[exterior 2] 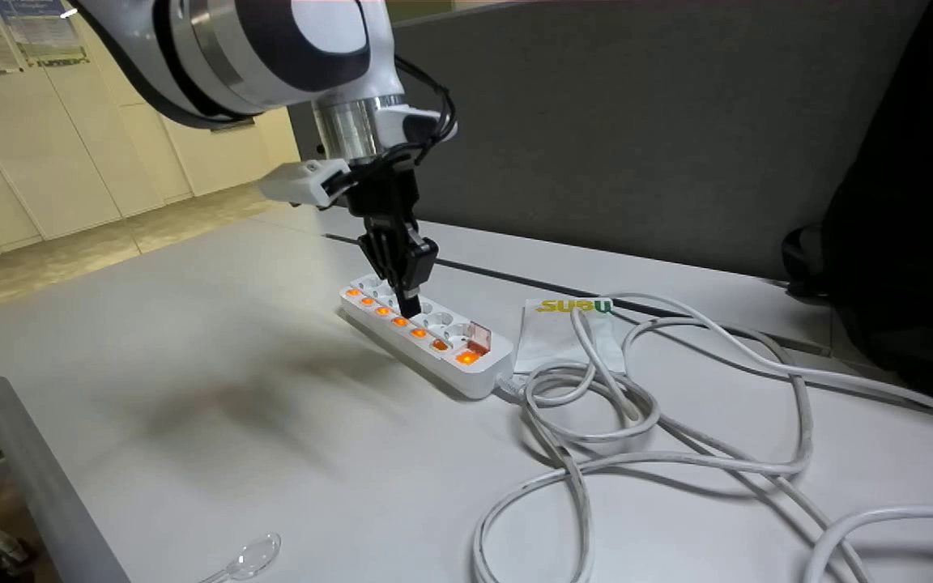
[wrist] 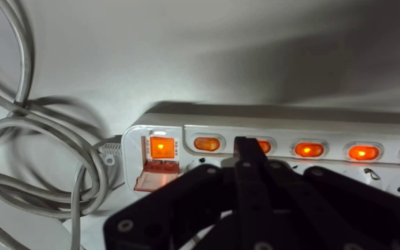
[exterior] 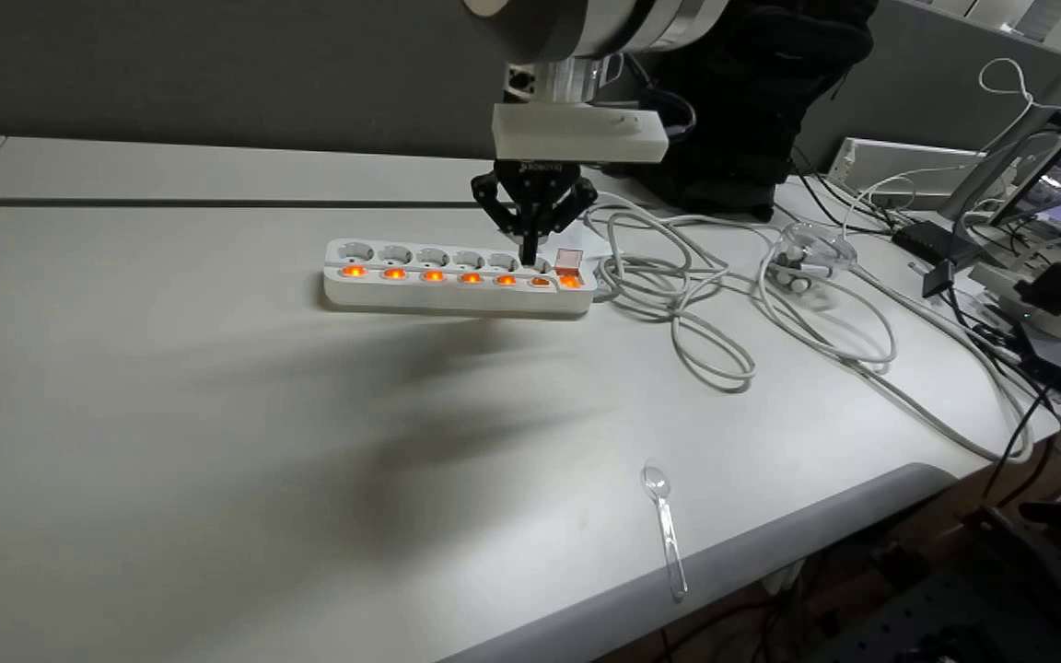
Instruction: Switch off the second slot on the extension cord from right to left
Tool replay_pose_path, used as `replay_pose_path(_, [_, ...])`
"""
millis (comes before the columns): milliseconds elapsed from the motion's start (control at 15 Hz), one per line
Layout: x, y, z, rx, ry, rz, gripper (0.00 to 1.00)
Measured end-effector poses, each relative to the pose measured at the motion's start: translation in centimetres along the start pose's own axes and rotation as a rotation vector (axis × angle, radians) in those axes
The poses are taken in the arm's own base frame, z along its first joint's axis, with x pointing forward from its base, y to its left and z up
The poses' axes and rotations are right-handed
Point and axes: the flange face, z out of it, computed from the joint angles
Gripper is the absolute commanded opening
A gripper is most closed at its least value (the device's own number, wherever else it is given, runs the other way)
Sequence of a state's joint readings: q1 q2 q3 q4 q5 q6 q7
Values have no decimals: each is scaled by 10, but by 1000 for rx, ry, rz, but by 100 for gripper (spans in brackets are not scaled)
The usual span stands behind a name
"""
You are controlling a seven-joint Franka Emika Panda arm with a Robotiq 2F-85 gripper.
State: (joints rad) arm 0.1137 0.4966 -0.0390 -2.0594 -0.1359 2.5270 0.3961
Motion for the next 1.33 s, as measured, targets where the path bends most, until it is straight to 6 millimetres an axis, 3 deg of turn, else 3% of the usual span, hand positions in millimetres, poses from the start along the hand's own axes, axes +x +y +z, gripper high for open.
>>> replay_pose_path(600, [5, -8, 24, 25, 20, 19, 0])
replay_pose_path(1333, [4, -9, 33, 35, 11, 50, 0])
